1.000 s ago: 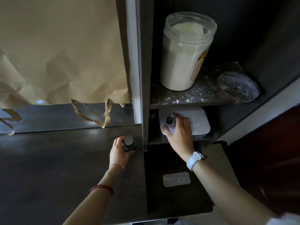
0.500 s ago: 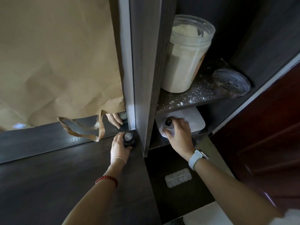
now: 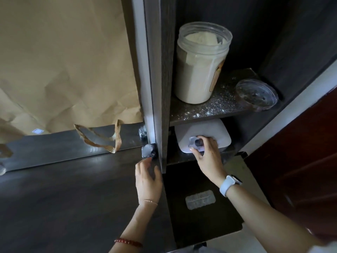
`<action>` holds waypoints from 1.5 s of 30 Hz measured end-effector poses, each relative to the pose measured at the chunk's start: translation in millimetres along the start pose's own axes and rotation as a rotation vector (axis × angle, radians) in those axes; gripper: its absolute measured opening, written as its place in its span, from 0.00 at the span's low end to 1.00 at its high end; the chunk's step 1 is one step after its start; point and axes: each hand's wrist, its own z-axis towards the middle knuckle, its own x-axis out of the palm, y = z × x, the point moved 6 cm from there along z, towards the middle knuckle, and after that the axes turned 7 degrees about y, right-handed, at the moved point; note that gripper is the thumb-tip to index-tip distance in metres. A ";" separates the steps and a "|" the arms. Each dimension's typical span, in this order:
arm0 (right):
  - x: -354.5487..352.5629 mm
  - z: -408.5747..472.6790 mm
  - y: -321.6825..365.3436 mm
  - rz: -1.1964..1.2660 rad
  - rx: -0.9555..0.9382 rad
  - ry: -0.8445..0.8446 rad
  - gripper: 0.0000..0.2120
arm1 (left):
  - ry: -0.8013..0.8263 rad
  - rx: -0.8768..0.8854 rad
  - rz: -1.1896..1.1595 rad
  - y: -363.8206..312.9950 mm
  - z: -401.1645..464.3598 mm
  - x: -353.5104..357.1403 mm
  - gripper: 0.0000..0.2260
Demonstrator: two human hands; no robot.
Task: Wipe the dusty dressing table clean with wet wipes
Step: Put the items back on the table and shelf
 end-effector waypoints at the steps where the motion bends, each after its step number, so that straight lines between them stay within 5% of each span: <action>1: -5.8 -4.7 -5.1 -0.008 -0.006 -0.033 0.17 | 0.039 0.059 -0.007 -13.6 -9.2 5.0 0.08; 7: -40.8 -4.6 -53.8 -0.003 0.138 -0.117 0.18 | 0.257 0.131 -0.057 -77.5 -14.9 60.5 0.14; 15: -50.4 18.8 -80.5 0.251 0.273 0.026 0.17 | 0.198 -0.385 0.144 -74.7 17.5 110.6 0.33; 28: -56.8 -98.1 -95.7 0.588 0.213 -0.078 0.17 | 0.113 -0.233 -0.151 -72.9 -92.6 78.3 0.32; 35: -10.9 -158.6 -53.6 0.569 0.238 -0.022 0.15 | -0.011 -0.191 -0.197 -30.5 -152.4 6.1 0.27; 45: 124.0 -260.5 138.2 0.612 0.137 0.214 0.14 | -0.304 -0.273 -0.285 86.8 -223.9 -228.0 0.19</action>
